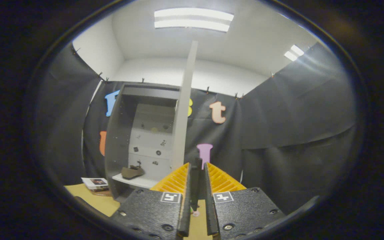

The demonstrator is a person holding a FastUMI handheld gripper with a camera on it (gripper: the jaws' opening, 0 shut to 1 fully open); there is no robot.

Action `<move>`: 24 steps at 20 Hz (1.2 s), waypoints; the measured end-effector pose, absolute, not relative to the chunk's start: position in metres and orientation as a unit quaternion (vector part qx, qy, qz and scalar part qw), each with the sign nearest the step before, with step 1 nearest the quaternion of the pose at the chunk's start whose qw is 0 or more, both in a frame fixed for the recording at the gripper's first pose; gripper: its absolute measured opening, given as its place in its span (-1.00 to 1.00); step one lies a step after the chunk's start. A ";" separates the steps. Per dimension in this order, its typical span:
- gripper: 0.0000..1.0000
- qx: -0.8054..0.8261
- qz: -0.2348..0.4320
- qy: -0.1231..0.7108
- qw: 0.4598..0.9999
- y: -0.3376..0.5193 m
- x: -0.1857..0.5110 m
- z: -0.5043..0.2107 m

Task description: Open the shoe cabinet door, grab the shoes and put them into the shoe cabinet, then close the shoe cabinet door.

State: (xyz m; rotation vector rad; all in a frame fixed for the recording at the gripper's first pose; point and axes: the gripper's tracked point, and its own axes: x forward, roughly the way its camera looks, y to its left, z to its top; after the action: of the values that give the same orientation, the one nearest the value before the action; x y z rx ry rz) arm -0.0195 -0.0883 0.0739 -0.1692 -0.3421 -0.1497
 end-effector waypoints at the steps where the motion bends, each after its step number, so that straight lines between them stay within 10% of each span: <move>1: 0.00 -0.084 -0.079 -0.187 0.976 -0.088 -0.033 0.074; 5: 0.83 -0.048 -0.035 -0.179 0.982 -0.063 -0.070 0.051; 24: 1.00 -0.065 0.026 -0.042 0.997 0.023 0.010 -0.105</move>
State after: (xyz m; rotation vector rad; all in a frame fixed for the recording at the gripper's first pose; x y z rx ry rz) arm 0.0101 0.0229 -0.1051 -0.1295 -0.0849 0.0512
